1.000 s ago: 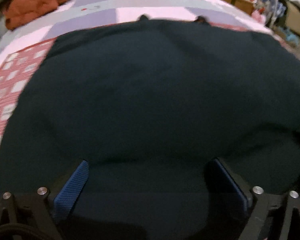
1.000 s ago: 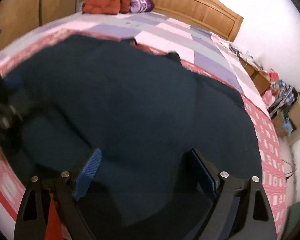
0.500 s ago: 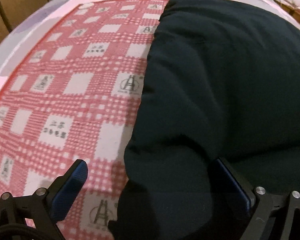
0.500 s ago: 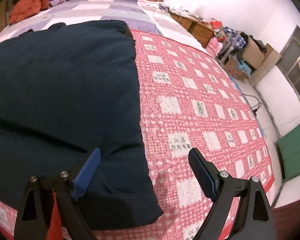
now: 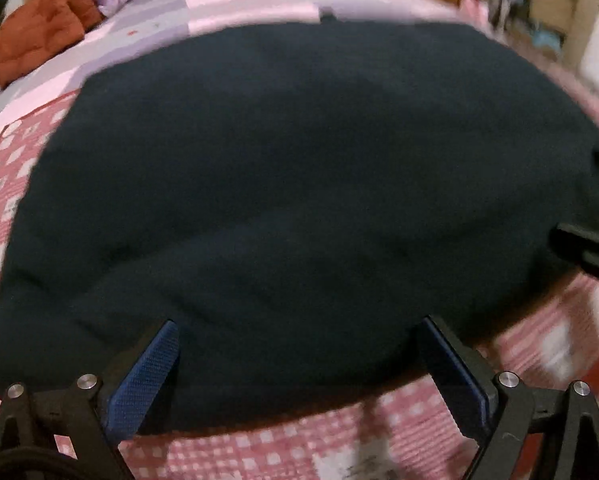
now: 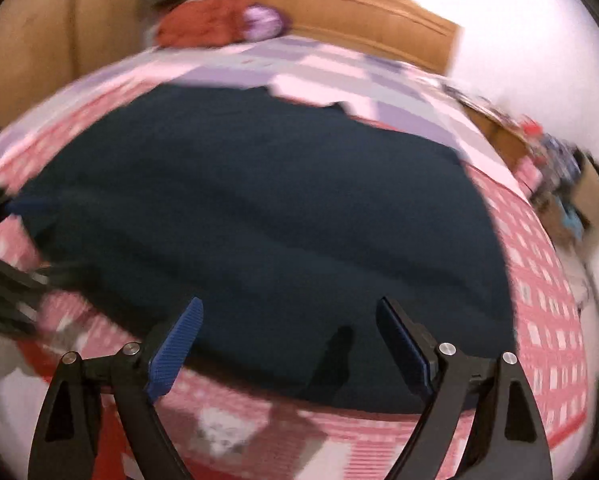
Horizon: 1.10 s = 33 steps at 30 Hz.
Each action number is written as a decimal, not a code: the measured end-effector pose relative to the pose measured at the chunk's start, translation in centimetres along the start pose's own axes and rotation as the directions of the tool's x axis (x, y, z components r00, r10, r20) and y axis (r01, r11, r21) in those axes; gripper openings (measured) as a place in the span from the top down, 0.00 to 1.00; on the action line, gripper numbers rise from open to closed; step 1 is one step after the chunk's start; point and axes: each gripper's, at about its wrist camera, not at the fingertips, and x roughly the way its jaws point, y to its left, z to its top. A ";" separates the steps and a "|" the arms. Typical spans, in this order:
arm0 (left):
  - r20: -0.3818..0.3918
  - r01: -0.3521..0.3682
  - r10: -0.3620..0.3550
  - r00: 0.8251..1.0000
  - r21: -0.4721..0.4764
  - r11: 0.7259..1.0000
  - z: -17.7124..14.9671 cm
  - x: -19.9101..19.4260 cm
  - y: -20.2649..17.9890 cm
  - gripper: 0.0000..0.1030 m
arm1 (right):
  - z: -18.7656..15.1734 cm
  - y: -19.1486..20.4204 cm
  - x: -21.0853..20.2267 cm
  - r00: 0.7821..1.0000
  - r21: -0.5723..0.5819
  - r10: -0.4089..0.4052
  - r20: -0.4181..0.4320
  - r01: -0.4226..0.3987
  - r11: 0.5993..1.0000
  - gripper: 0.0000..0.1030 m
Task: Fold large clothes
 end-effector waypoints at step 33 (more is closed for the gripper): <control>0.095 0.019 -0.005 0.995 -0.147 0.989 15.2 5.4 8.1 0.00 | 13.9 -9.3 12.5 0.999 0.134 -0.033 -0.040 0.038 0.990 0.03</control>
